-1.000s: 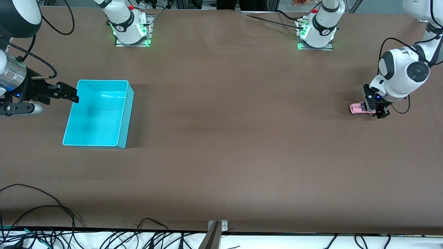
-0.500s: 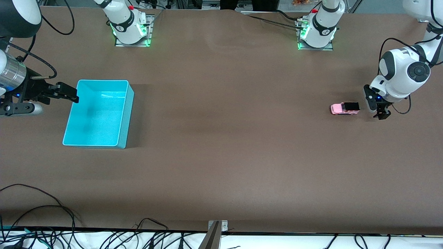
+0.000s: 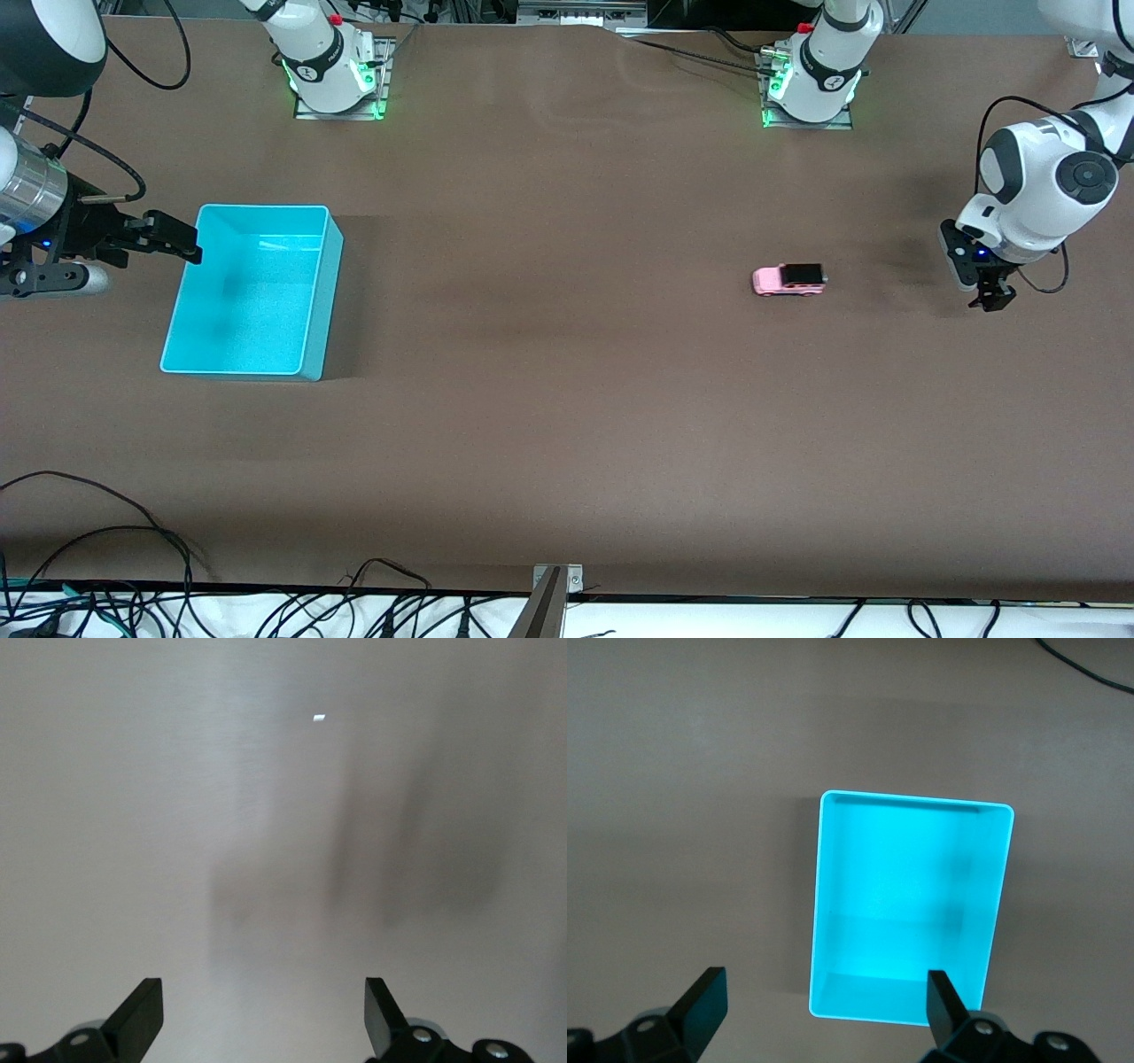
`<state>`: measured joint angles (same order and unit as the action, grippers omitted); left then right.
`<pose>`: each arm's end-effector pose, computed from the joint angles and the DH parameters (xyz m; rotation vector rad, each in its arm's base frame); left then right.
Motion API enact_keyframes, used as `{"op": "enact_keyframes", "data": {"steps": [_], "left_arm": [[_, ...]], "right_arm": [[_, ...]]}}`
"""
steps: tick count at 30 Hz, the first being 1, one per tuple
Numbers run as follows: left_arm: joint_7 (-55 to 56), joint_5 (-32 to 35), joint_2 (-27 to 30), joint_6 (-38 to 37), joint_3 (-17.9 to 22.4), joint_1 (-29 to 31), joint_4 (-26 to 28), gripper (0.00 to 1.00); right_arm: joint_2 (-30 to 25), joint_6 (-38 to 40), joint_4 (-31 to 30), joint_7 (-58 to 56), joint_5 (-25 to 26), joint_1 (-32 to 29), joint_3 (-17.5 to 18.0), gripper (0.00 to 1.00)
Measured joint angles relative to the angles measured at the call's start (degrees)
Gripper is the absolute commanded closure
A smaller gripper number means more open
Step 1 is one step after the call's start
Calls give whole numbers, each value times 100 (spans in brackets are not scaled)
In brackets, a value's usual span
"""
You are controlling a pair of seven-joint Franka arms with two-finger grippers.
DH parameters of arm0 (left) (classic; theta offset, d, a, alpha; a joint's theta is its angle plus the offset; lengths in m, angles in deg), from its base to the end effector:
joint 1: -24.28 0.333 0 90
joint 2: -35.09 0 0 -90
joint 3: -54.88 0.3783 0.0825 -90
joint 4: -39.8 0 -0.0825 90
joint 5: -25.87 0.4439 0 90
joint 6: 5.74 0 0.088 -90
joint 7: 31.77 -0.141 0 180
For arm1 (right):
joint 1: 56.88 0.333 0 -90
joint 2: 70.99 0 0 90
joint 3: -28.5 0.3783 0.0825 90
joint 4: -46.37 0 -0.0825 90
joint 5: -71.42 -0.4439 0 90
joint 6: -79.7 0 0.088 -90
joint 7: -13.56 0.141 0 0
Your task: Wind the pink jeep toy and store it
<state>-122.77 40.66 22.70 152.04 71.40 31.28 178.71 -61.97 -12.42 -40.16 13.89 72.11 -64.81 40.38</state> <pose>0.5064 0.2170 0.2090 -2.2357 1.9245 0.1226 0.6683 0.0345 0.5889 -3.1206 -0.0974 0.0894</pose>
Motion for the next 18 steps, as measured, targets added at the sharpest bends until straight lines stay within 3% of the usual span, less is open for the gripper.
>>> {"op": "enact_keyframes", "data": {"steps": [18], "left_arm": [[8, 0, 989, -468, 13, 78, -51, 0]], "right_arm": [[0, 0, 0, 0, 0, 0, 0, 0]]}}
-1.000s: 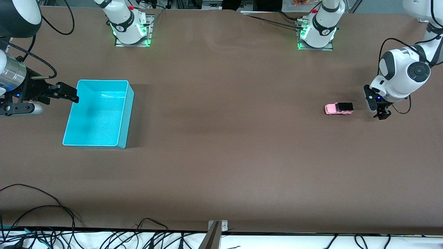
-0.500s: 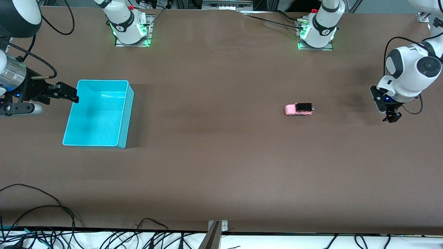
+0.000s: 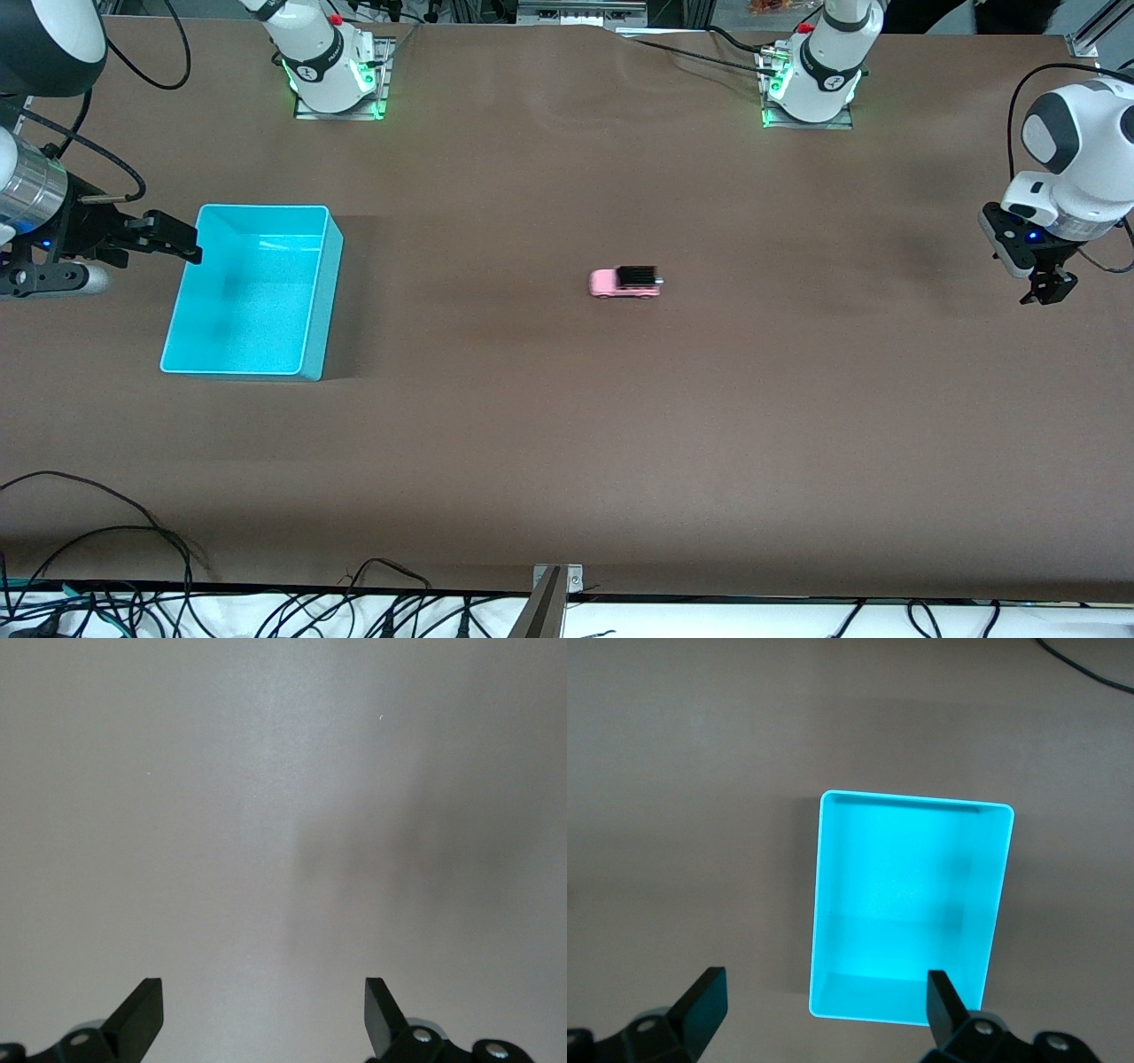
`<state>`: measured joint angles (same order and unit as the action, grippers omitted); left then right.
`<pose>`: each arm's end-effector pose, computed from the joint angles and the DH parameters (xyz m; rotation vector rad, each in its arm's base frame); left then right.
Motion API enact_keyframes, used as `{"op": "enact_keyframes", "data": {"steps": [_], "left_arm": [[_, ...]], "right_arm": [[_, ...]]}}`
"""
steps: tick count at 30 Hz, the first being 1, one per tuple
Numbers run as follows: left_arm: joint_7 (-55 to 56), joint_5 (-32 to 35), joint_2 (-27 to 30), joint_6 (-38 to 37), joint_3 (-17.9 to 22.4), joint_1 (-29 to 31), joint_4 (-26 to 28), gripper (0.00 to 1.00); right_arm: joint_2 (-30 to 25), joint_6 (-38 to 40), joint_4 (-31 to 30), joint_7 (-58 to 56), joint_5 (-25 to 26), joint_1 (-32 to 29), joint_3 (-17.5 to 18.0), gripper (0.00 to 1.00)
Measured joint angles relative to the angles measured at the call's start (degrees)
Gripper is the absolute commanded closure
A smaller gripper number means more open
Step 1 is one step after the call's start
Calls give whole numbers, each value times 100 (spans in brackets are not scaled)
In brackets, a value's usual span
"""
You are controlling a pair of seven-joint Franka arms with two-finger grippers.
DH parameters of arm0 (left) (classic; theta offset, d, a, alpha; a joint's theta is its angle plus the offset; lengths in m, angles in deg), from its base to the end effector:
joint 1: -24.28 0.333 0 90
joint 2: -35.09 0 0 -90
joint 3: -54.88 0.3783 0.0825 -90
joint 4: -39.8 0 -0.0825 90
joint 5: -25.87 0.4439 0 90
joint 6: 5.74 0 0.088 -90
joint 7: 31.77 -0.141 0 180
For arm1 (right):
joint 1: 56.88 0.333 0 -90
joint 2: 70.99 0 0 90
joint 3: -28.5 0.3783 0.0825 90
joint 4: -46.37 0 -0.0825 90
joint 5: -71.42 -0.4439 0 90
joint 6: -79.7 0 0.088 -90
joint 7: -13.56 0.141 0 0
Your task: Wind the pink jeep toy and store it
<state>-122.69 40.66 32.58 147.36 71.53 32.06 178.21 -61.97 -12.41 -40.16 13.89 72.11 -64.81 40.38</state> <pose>0.5098 0.2278 0.2962 -2.2217 1.8340 0.0236 0.6683 0.0345 0.5889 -3.1206 -0.0974 0.0896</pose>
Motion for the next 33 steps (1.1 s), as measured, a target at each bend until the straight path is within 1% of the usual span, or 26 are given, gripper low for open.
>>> {"op": "enact_keyframes", "data": {"steps": [13, 17, 21, 26, 28, 33], "left_arm": [[2, 0, 266, -9, -7, 0, -5, 0], [11, 0, 416, -185, -25, -13, -41, 0], [155, -13, 535, -725, -166, -22, -252, 0], [791, -28, 608, -1886, -623, -47, -808, 0], [1056, -28, 612, -2238, -786, -58, -988, 0], [1482, -28, 611, -2714, -1064, -83, -1262, 0]], "right_arm": [[0, 0, 0, 0, 0, 0, 0, 0], [2, 0, 0, 0, 0, 1, 0, 0], [7, 0, 0, 0, 0, 2, 1, 0], [10, 0, 0, 0, 0, 2, 1, 0], [11, 0, 0, 0, 0, 2, 1, 0], [12, 4, 0, -2, 0, 12, 7, 0]]}}
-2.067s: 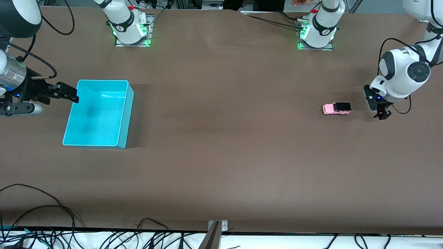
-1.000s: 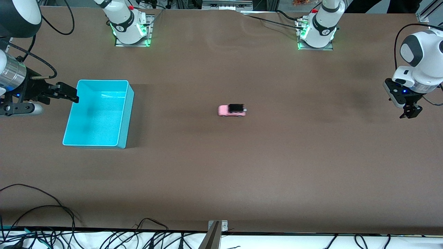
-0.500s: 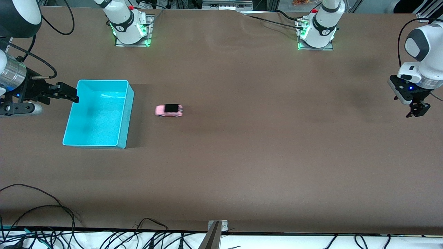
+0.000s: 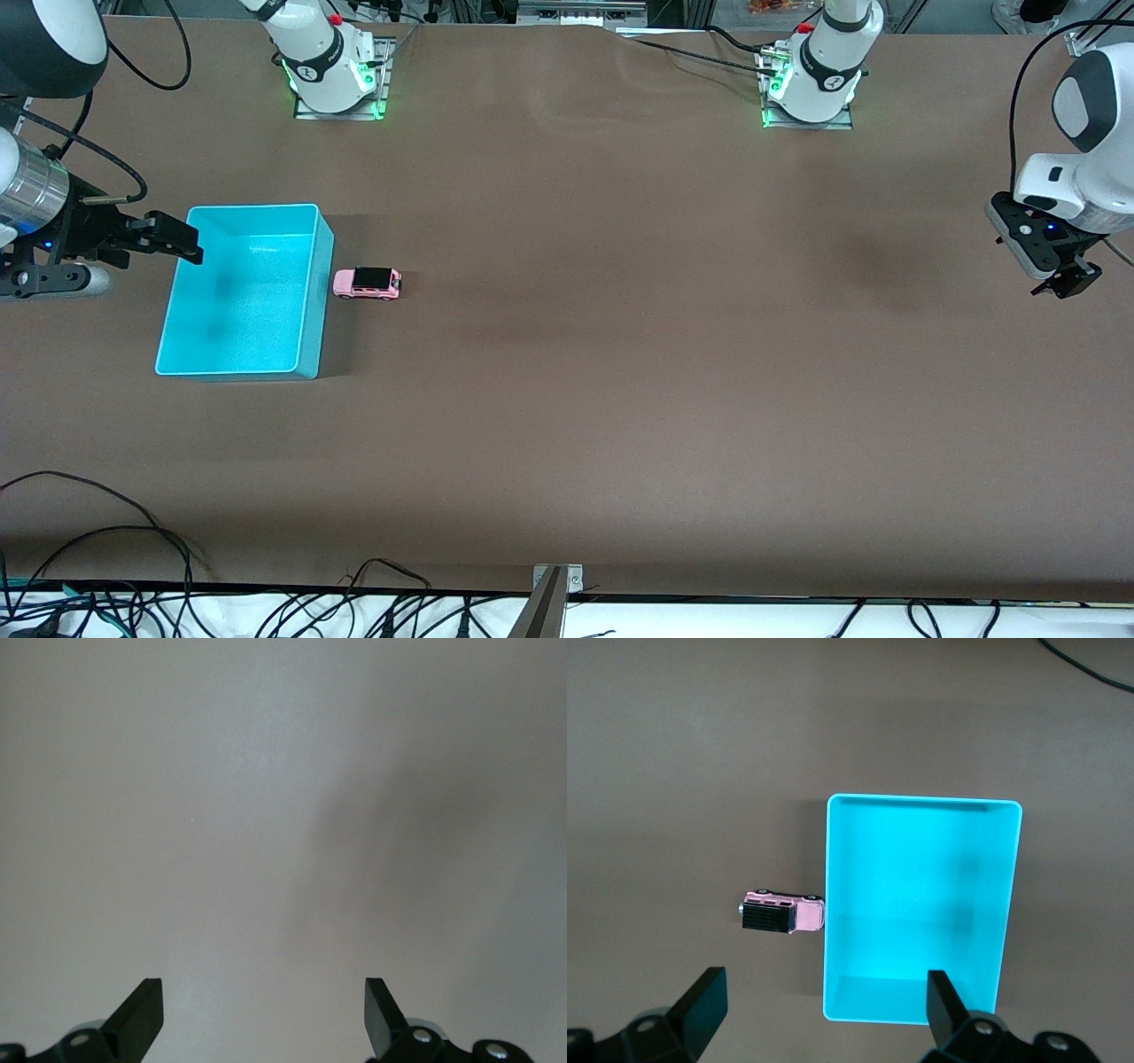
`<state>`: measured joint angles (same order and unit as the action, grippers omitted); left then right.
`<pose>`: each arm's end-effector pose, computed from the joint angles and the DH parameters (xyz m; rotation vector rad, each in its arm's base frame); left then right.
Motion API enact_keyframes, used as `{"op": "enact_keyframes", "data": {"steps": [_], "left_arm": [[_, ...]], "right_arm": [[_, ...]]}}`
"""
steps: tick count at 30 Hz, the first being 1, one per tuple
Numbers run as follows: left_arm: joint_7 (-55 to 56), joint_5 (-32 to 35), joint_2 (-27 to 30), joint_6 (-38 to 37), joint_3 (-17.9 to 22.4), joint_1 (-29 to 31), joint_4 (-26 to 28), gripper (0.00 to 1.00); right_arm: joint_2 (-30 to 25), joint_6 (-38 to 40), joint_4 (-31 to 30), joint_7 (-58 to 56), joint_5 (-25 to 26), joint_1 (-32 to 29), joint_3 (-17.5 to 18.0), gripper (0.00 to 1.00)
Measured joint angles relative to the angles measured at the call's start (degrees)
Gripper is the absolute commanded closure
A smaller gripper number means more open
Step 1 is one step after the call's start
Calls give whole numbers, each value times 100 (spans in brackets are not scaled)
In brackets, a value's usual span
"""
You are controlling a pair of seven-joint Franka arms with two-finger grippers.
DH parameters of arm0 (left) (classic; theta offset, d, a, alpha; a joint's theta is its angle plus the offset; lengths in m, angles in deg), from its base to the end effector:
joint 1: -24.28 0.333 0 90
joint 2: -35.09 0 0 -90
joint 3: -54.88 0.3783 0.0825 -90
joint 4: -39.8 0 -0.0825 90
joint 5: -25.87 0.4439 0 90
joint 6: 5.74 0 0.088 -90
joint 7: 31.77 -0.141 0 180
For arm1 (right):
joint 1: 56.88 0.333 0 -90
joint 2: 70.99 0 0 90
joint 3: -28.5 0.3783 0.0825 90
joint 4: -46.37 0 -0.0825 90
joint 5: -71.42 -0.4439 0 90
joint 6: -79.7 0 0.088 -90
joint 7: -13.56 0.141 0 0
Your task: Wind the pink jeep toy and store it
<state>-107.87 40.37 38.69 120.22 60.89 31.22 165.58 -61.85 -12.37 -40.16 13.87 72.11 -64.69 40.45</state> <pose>0.5582 0.1448 0.4156 -2.3951 1.7181 0.1412 0.6686 0.0366 0.5875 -3.1199 -0.1031 0.0939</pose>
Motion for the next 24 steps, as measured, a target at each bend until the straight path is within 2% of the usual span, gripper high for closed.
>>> {"op": "enact_keyframes", "data": {"steps": [9, 24], "left_arm": [[696, 0, -1, -620, -241, 1, -414, 0], [2815, -3, -1, -2432, -875, -161, -1395, 0]], "right_arm": [[83, 37, -73, -415, 0, 63, 42, 0], [449, -9, -126, -4033, -1, 500, 73, 0]]}}
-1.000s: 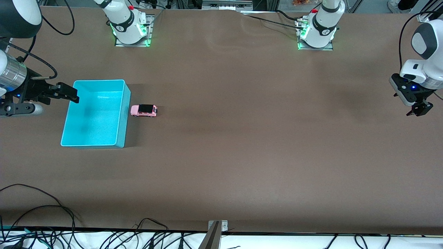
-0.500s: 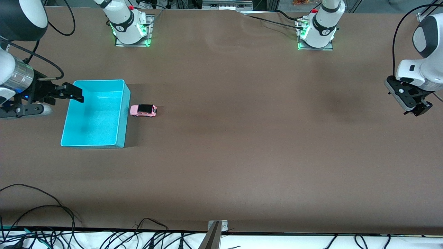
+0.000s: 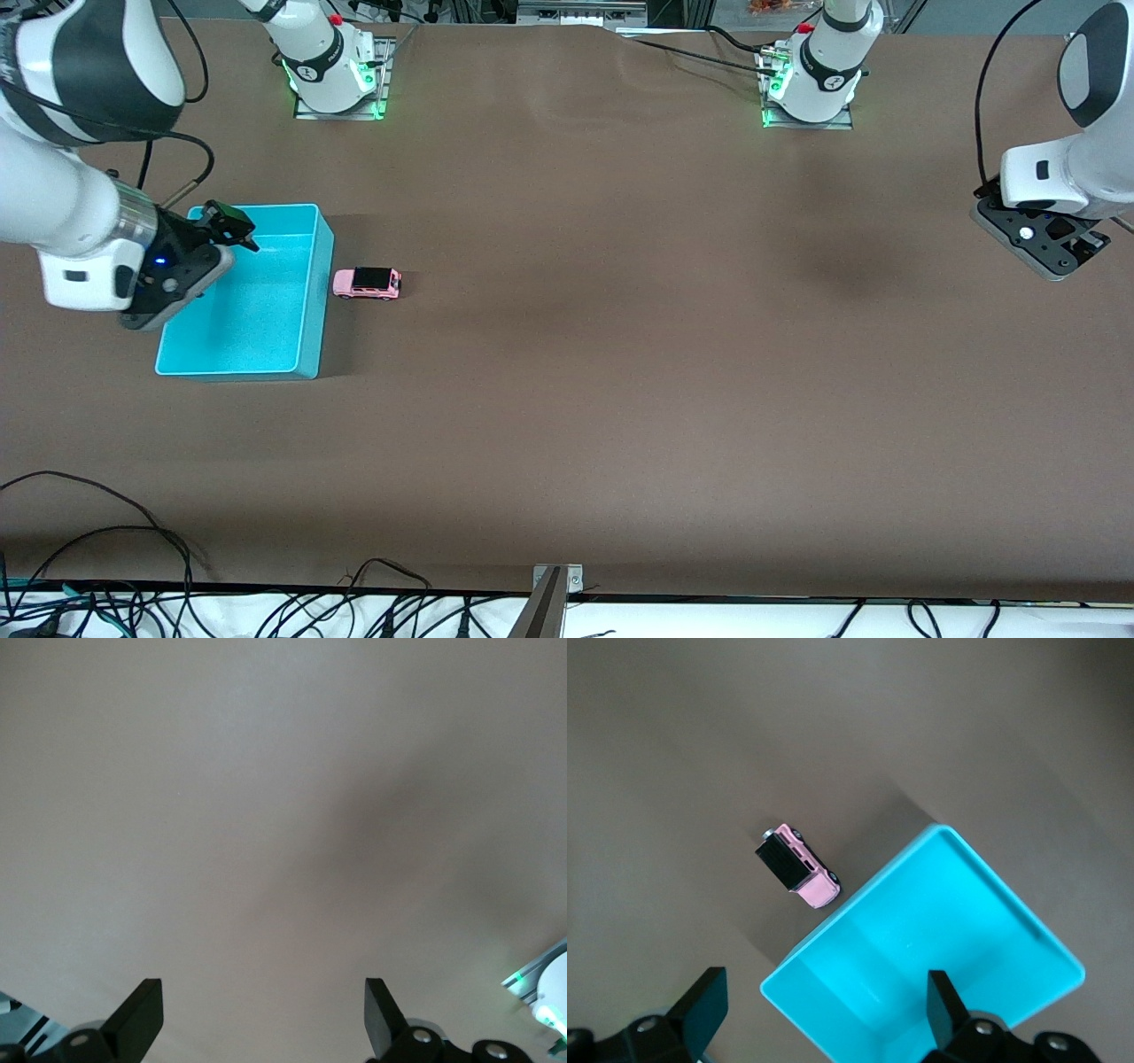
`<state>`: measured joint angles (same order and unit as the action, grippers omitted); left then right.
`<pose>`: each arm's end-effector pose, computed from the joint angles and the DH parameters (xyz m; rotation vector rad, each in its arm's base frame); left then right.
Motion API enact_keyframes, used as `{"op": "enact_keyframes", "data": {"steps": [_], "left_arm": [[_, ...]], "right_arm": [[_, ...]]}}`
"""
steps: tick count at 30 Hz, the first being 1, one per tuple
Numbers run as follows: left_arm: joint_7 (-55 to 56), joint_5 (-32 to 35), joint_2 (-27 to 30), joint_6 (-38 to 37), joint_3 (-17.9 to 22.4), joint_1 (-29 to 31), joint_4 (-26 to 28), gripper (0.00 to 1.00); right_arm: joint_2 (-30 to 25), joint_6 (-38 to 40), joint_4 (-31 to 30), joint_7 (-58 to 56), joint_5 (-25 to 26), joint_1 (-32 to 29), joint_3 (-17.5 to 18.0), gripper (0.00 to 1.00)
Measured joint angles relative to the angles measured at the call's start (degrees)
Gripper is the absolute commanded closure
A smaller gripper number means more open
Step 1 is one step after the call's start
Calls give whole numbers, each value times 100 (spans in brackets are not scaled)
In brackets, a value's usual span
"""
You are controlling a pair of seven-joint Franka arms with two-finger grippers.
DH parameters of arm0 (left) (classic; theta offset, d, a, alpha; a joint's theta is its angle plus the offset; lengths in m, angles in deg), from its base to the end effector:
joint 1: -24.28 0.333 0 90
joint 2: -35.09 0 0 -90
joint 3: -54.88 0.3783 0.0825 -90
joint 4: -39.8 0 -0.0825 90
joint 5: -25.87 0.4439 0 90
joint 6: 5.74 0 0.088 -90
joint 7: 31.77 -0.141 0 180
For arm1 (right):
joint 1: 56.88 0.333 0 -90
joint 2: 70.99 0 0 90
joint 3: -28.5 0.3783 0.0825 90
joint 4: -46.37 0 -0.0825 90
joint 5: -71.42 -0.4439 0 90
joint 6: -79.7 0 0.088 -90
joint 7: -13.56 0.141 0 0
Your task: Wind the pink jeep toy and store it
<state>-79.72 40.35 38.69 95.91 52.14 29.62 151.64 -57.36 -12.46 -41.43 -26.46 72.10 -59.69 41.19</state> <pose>0.5765 0.0558 0.5087 -2.6842 1.2260 0.3106 0.6763 0.1019 0.5243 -2.7699 -1.2877 0.2145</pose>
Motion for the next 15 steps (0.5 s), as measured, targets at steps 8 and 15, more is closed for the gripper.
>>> {"op": "enact_keyframes", "data": {"steps": [8, 15], "left_arm": [[200, -136, 1, -117, -138, -35, -447, 0], [218, -582, 0, -149, -114, 14, -543, 0]], "right_arm": [[100, -564, -534, -1632, -1, 143, 14, 0], [106, -1251, -1326, -2286, -2, 156, 244, 0]]}}
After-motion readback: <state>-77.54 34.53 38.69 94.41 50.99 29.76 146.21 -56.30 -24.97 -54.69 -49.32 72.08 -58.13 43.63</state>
